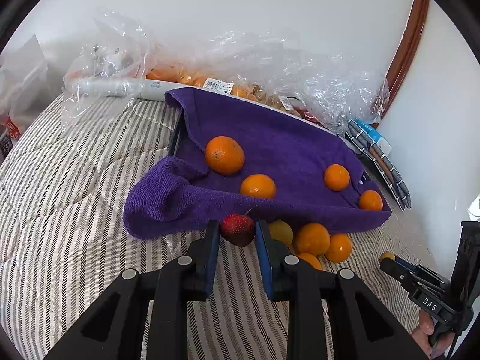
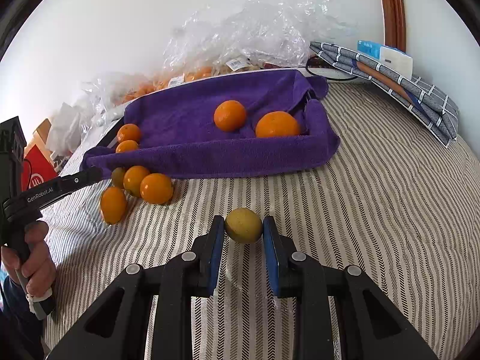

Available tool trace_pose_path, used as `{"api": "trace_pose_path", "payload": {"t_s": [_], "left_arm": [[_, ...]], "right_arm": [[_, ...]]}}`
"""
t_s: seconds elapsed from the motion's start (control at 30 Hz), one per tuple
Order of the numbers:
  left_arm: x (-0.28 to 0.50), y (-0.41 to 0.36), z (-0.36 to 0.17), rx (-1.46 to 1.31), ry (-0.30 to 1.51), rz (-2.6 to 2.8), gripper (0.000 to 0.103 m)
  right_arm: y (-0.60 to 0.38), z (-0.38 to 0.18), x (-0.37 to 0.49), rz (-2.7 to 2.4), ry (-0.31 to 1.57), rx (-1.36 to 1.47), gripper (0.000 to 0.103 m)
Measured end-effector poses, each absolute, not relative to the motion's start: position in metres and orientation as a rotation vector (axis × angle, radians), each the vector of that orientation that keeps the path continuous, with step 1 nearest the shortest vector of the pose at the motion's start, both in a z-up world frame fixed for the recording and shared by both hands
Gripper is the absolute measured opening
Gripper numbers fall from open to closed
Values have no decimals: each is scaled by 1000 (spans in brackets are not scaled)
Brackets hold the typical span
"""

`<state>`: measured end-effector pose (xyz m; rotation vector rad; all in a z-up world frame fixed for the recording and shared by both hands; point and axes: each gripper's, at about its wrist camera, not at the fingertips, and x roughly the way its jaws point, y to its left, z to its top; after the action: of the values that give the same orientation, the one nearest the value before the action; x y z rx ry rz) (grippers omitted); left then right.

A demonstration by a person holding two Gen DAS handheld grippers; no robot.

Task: Organize fruits
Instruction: 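Carry the yellow-green fruit toward the towel with the right gripper while the left gripper grasps a red fruit, then lower both held fruits onto the purple towel and open both grippers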

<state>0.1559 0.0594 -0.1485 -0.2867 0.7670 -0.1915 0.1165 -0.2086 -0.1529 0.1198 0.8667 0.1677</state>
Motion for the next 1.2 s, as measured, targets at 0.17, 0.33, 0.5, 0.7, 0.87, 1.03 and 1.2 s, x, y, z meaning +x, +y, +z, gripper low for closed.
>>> {"api": "trace_pose_path", "payload": {"t_s": [0.17,0.33,0.5,0.7,0.87,1.03,1.2], "left_arm": [[153,64,-145,-307,746,-199,23],[153,67,-144,-314,735,-185,23],[149,69,-140,-324,714,-186,23],[144,73,-134,-326,686,-175,23],[147,76,-117,-356,663,-200,23],[171,65,-95,-318,635,-188,23],[210,47,-93,-298,659,-181,23]], "right_arm": [[-210,-151,115,172,849,128,26],[-212,-150,112,165,849,134,26],[-212,-141,109,183,848,136,26],[-213,-113,122,161,793,131,26],[-209,-91,140,147,747,88,26],[-213,-79,166,154,707,80,26],[-219,-78,196,155,690,103,26]]}}
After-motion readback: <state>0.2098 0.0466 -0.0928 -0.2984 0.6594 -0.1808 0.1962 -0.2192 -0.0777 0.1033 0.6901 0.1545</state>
